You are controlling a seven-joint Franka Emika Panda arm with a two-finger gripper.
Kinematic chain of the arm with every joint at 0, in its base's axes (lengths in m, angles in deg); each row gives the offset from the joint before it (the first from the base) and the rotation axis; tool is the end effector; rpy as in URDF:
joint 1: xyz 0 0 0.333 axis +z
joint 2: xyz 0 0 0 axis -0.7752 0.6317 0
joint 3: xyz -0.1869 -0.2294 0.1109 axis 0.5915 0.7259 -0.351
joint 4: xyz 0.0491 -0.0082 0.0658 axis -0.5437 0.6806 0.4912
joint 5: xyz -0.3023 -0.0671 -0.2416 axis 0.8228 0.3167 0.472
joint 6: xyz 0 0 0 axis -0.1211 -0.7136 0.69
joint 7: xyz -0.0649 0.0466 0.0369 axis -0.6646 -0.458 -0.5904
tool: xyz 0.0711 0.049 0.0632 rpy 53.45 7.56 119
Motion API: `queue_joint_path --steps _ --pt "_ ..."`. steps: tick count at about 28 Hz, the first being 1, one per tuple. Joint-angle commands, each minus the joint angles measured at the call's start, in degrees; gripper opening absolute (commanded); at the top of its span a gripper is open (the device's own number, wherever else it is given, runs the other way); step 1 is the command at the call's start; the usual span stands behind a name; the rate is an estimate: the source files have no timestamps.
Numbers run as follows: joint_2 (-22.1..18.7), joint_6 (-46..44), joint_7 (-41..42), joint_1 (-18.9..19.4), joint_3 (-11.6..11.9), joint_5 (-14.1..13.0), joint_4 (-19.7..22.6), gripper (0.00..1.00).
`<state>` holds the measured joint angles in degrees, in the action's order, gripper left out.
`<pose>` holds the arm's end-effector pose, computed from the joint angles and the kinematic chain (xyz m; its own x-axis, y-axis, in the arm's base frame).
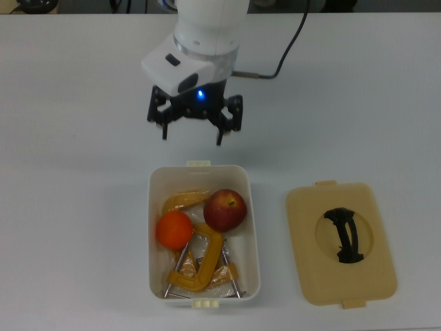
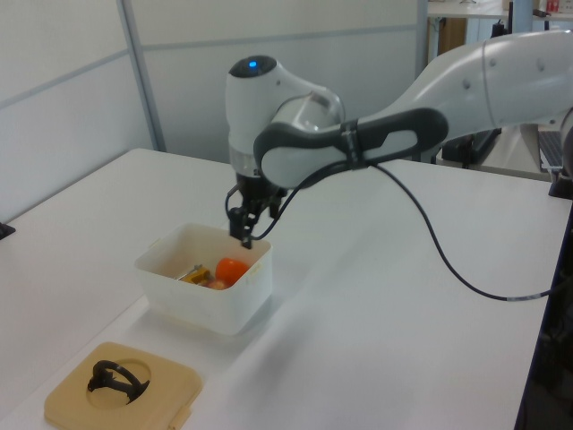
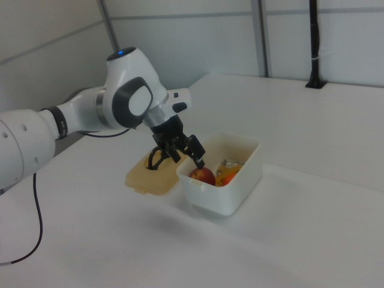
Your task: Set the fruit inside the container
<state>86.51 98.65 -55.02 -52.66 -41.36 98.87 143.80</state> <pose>0.6638 0.0629 0.5064 0.9825 -0.0365 0.1824 -0.0622 -0.9886 0.1372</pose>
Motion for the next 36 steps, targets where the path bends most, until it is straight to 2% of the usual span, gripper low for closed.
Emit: queue_joint_path --steps 1,5,12,26,32,36 --pt "-4.65 -10.35 -0.30 -0.53 0.41 -2.52 1.54 1.00" --pt "-6.68 -14.68 0.76 -0.53 1.37 -3.49 1.98 1.00" --pt "-11.07 -18.64 5.94 -0.44 5.77 -9.64 2.15 1.00" --pt "-11.52 -19.44 7.70 -0.36 5.86 -10.08 2.86 1.00" --pt "-14.15 -19.52 7.70 -0.18 5.86 -10.35 4.52 1.00" --pt "-14.42 -19.52 7.70 -0.09 5.86 -10.87 4.44 1.00"
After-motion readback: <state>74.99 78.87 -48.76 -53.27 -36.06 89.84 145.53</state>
